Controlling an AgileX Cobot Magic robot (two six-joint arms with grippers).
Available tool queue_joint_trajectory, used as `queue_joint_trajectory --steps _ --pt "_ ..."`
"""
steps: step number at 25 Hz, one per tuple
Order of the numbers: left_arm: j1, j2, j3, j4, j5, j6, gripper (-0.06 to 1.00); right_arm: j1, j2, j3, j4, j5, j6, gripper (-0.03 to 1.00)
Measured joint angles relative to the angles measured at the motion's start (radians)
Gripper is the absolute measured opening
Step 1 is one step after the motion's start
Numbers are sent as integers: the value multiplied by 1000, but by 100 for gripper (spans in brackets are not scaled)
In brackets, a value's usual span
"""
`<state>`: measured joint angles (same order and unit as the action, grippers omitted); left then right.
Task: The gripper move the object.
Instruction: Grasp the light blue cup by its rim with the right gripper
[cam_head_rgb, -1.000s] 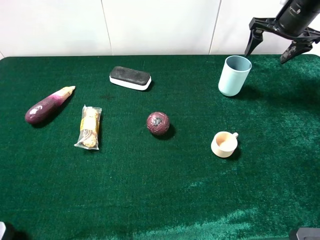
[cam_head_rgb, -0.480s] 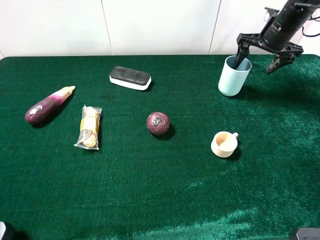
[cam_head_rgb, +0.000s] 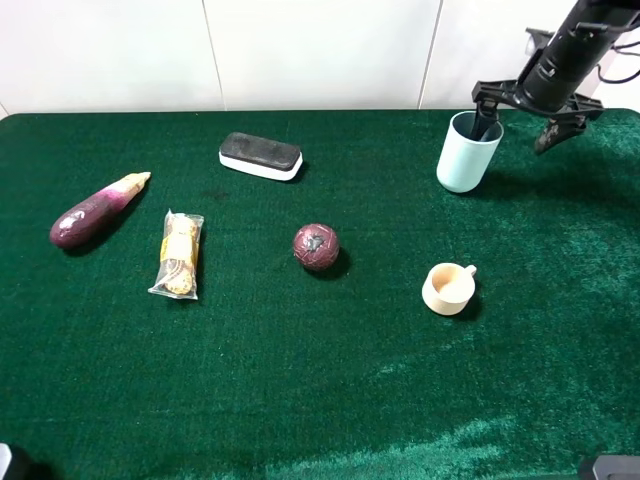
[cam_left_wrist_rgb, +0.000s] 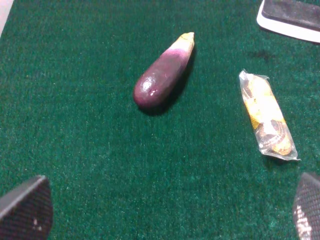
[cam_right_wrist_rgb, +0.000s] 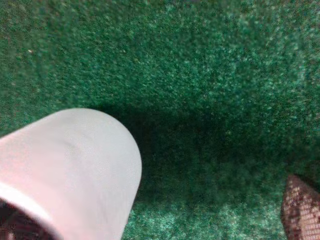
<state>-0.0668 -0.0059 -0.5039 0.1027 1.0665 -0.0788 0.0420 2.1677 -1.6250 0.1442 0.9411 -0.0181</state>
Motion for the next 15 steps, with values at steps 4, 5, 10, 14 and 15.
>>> queue_joint_trajectory --steps 4,5,10,14,15 --pt "0 0 0 0 0 0 98 0 25 0 0 0 1 65" --pt "0 0 0 0 0 0 98 0 29 0 0 0 1 63" --pt "0 0 0 0 0 0 98 0 42 0 3 1 1 41" --pt "0 0 0 0 0 0 98 0 42 0 4 4 1 13" --pt "0 0 0 0 0 0 98 0 42 0 12 5 2 7"
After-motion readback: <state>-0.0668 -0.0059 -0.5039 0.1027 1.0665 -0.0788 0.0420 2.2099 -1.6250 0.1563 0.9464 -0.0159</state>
